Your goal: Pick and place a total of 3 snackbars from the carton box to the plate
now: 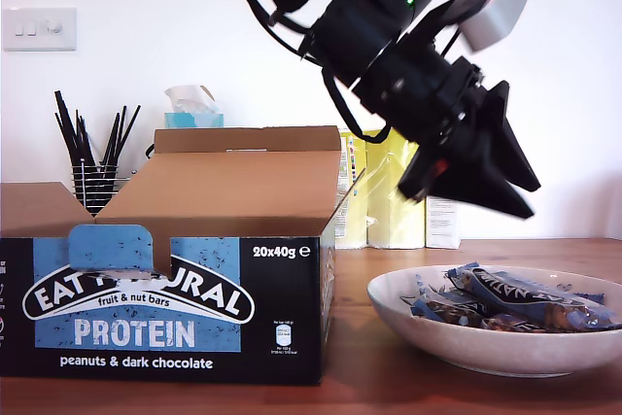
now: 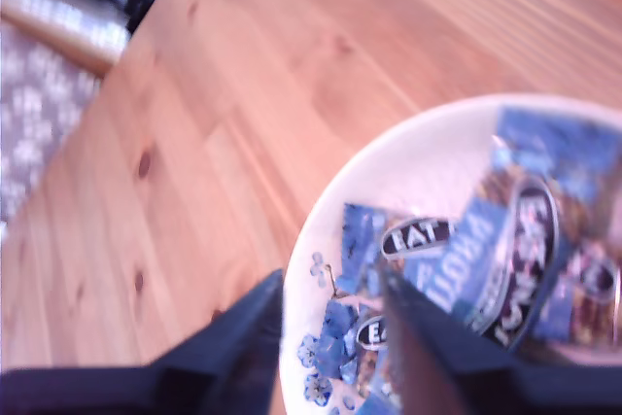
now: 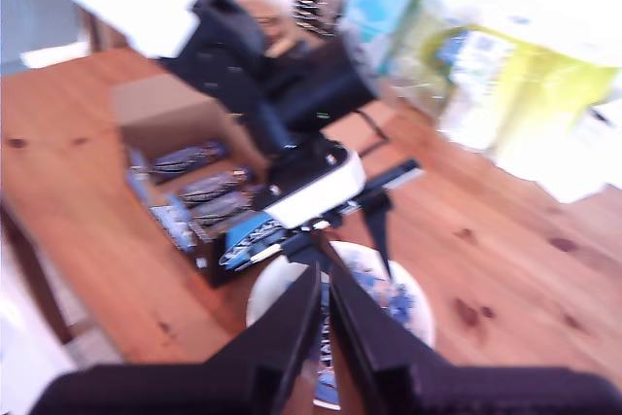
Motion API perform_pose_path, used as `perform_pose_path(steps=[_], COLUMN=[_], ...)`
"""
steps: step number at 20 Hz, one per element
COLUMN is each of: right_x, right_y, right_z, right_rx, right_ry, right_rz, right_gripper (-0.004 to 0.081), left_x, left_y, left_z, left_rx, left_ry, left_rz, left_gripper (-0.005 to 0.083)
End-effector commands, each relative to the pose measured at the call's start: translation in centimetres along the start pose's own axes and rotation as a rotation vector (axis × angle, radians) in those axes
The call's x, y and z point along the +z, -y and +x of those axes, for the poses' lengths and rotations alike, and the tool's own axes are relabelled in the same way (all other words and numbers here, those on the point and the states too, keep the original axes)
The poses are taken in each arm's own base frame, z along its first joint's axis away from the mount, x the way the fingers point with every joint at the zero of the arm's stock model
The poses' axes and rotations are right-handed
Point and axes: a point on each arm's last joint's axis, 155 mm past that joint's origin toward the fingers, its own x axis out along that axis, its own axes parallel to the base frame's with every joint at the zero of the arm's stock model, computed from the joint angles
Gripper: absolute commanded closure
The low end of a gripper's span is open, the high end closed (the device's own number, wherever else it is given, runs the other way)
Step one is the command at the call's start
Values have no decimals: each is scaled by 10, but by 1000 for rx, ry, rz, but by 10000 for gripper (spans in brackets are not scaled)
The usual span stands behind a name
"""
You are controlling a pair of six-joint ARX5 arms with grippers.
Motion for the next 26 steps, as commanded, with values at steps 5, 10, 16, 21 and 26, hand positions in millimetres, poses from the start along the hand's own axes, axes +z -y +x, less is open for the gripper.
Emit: perform_pose_path(steps=[5,10,16,21,26], right_x=[23,45,53,47,16], right_y=[23,26,53,126,176], right_z=[25,76,166,207,196], right_rx=[-103,-89,-132,-247,-322], right_ry=[14,-1,-52,-14,2], right_rz=[1,5,86,183,247], right_gripper=[783,783,783,783,783], left_x=[83,41,-55,-141,-203], left_y=[-70,-71,-85,-85,-65], left_z=[-74,-130,-197,-254,-316], left_rx=[229,287,434,592,818], left_ry=[62,-78,-211,-221,-153], left_rz=[-447,-749,-980,-1152,-1270], left_gripper=[793,793,793,793,793])
